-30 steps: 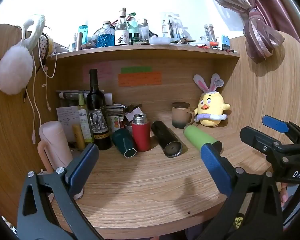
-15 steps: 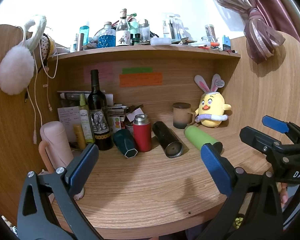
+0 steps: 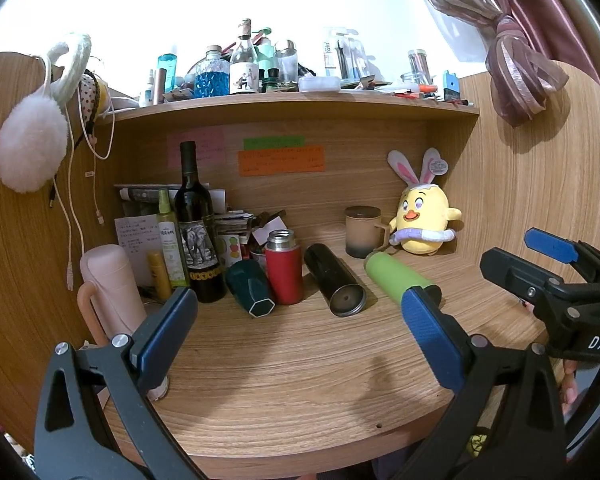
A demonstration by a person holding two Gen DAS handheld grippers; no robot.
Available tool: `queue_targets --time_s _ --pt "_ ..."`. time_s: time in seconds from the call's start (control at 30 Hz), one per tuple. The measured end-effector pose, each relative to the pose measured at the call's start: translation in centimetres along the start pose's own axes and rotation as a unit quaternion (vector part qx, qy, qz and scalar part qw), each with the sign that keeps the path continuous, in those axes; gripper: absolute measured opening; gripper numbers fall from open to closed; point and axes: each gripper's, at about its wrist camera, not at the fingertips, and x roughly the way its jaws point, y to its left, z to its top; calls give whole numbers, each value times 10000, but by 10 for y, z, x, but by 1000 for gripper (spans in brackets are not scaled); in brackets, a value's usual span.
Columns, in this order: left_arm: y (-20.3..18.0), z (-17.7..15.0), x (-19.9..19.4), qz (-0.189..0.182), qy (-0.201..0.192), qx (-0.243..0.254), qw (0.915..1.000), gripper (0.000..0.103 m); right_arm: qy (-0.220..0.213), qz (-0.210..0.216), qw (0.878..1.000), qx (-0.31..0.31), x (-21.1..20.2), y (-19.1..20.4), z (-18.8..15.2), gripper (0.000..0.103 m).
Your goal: Flip cup upside down
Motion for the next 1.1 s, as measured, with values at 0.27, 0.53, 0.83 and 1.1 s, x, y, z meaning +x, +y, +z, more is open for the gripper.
queue_targets --time_s 0.27,0.53,0.83,1.1 --pt "1 0 1 -2 28 -41 10000 103 9 14 10000 15 0 0 1 103" --pt "1 0 2 -7 33 -42 10000 103 13 22 10000 23 0 -1 1 103" --pt "1 0 2 -2 30 -42 10000 103 23 26 10000 41 0 0 0 103" --pt "1 -1 2 0 34 -48 10000 103 75 30 9999 78 4 0 -3 103"
